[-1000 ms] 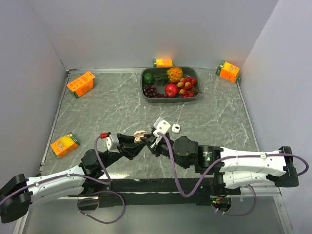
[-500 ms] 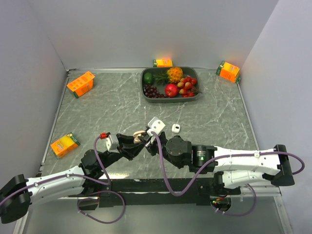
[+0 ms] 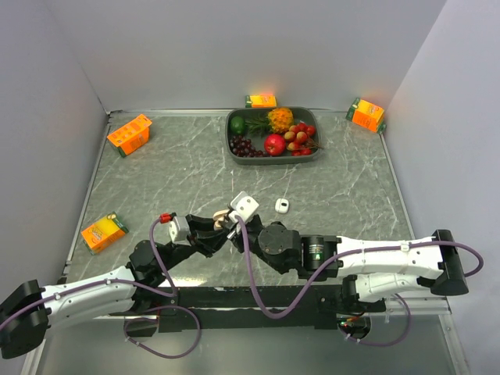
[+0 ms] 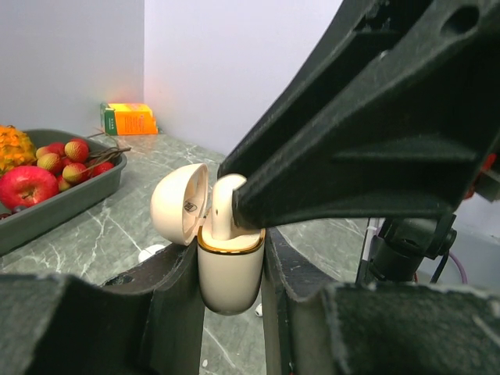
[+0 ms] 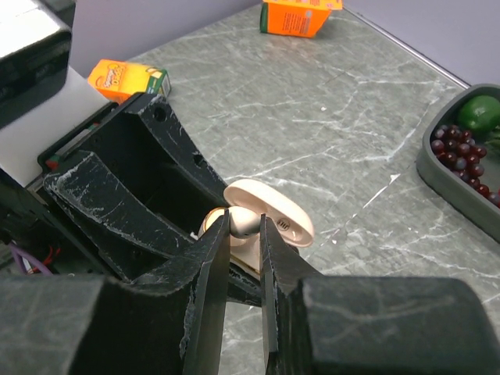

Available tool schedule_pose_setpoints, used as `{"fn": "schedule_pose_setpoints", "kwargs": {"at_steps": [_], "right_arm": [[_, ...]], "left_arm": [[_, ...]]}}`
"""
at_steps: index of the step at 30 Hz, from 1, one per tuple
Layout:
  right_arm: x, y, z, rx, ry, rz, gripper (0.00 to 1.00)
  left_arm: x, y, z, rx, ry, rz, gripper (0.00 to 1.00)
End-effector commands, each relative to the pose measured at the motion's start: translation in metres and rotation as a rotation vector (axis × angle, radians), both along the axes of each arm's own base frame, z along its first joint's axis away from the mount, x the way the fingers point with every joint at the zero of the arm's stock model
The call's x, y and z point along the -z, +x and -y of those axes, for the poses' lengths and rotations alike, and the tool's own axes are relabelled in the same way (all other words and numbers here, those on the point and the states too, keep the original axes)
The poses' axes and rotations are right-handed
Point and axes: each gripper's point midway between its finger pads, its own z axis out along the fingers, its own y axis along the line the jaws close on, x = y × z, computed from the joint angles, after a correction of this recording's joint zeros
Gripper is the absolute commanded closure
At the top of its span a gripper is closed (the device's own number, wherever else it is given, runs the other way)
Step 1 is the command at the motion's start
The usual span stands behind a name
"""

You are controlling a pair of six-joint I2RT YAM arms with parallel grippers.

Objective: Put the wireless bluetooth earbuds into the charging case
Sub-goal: Place the earbud in the charging case.

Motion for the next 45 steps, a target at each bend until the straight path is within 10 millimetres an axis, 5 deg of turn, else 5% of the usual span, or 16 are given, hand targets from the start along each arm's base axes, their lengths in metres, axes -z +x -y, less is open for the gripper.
{"fn": "schedule_pose_setpoints", "kwargs": {"at_steps": [1,5,8,11,17,24,27,28,32,38,45], "right_arm": [[-0.026,-0.004,-0.005,-0.001,0.061,0.013,1.0],[-0.026,-0.004,-0.003,0.013,0.047,0.013,1.0],[-0.032,-0.003,0.0,0.033,0.071,0.004,0.72],[-0.039,-0.003,0.004,0.044,0.102,-0.006,0.55],[-0.057,0.001,0.022,0.086,0.139,-0.014,0.36],[-0.078,0.012,0.086,0.214,0.281,-0.059,0.29],[-0.05,0.028,0.115,0.293,0.235,-0.1,0.28],[-0.026,0.03,0.122,0.317,0.197,-0.167,0.29],[0.011,0.028,0.114,0.267,0.168,-0.294,0.33],[-0.001,0.024,0.087,0.179,0.141,-0.298,0.47],[-0.002,0.018,0.074,0.13,0.146,-0.339,0.42]], "left_arm": [[-0.02,-0.003,-0.005,0.001,-0.067,0.036,0.99],[-0.021,-0.003,-0.006,-0.003,-0.07,0.034,0.99],[-0.02,-0.003,-0.006,-0.006,-0.07,0.034,0.99],[-0.019,-0.003,-0.006,-0.005,-0.067,0.034,0.99],[-0.019,-0.002,-0.009,-0.016,-0.071,0.032,0.99],[-0.021,0.0,-0.015,-0.042,-0.077,0.033,0.99],[-0.02,0.0,-0.018,-0.054,-0.075,0.031,0.99],[-0.018,0.0,-0.018,-0.052,-0.071,0.025,0.99],[-0.019,-0.005,-0.024,-0.047,-0.086,0.042,0.99],[-0.023,-0.02,-0.023,-0.004,-0.07,0.172,0.99],[-0.04,-0.027,-0.038,-0.073,-0.099,0.382,0.99]]}}
